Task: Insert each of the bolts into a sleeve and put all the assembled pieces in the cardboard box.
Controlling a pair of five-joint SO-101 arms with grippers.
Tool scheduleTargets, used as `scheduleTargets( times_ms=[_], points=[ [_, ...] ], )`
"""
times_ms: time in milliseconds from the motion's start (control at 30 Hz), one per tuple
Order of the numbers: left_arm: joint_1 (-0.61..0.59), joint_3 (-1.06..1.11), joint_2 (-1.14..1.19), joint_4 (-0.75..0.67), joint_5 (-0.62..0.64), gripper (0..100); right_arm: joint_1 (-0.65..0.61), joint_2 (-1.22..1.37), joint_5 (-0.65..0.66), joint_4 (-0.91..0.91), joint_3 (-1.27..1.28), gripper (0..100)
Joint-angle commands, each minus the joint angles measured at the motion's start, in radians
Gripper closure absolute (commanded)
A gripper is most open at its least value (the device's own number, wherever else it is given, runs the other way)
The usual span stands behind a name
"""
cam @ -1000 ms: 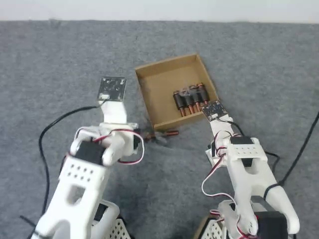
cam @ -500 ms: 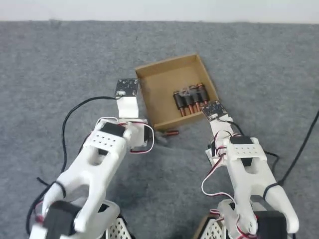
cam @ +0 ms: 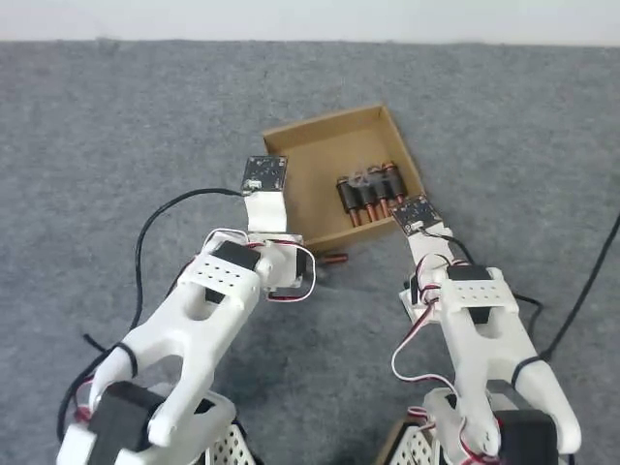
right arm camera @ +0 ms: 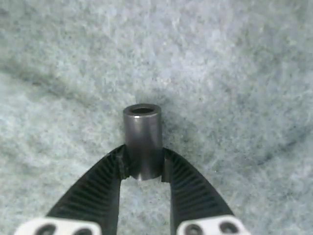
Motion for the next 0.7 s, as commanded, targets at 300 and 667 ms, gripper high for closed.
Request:
scheduleTargets(
  times_ms=[300, 667],
  points=[
    [-0.037, -0.119, 0.181, -0.071, 0.054, 92, 0.013, -0.050, 0.000, -0.016, -0.003, 99.3],
    [-0.029, -0.130, 0.216, -0.068, 0.054, 100, 0.013, -0.050, 0.000, -0.016, -0.003, 99.3]
  ],
)
